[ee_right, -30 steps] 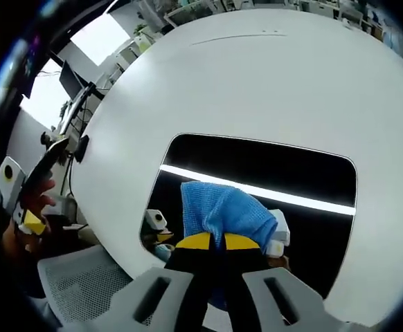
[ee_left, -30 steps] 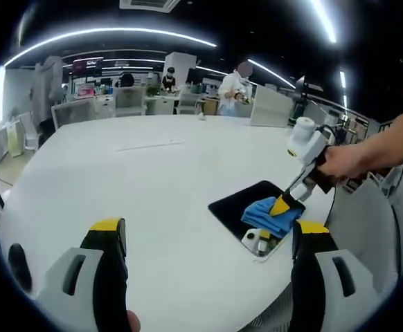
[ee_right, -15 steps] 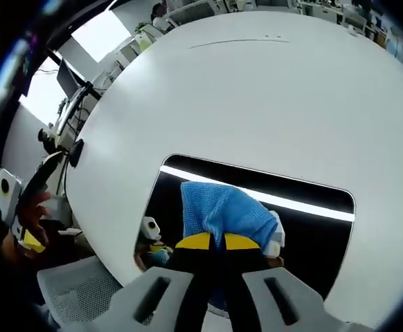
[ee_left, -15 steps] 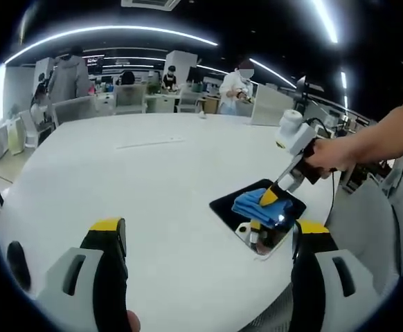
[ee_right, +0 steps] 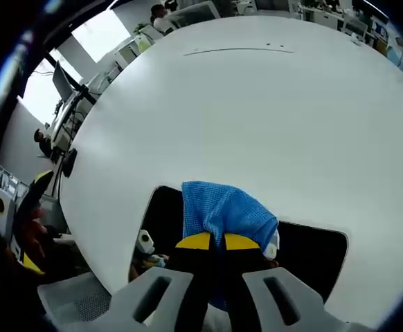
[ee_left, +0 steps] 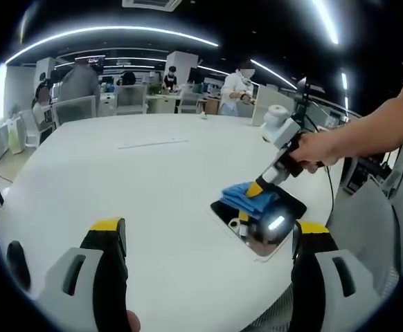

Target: Wipe the mirror surface with the cleaning cloth until all visible marks leave the cleaned area.

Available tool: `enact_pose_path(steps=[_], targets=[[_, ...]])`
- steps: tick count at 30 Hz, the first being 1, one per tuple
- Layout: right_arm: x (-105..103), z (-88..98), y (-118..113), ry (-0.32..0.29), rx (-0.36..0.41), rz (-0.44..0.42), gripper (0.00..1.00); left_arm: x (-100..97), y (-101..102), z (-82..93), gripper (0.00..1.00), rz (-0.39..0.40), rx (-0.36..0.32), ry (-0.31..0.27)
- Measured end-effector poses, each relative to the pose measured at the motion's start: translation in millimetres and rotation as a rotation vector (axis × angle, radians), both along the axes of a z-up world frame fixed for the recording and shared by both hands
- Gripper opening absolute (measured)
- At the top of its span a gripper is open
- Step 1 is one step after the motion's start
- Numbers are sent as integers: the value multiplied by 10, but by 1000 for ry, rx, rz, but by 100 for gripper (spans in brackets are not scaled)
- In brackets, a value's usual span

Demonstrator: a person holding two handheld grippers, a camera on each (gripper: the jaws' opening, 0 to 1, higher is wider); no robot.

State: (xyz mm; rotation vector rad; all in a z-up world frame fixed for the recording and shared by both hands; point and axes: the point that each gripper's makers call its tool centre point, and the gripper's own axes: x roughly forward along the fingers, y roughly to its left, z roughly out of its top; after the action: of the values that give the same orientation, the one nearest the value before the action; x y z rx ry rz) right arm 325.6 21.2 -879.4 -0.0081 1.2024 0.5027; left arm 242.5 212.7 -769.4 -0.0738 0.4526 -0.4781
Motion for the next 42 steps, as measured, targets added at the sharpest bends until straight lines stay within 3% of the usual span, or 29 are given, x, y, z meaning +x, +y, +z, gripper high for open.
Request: enact_pose_path(steps=[23,42], targets=[[58,-5,0,-6,-12,30,0,12,19,-4,99,-7,14,1],[63,-12,-474,10,-53,-20,0,17,-22,40,99,-9,18,-13]])
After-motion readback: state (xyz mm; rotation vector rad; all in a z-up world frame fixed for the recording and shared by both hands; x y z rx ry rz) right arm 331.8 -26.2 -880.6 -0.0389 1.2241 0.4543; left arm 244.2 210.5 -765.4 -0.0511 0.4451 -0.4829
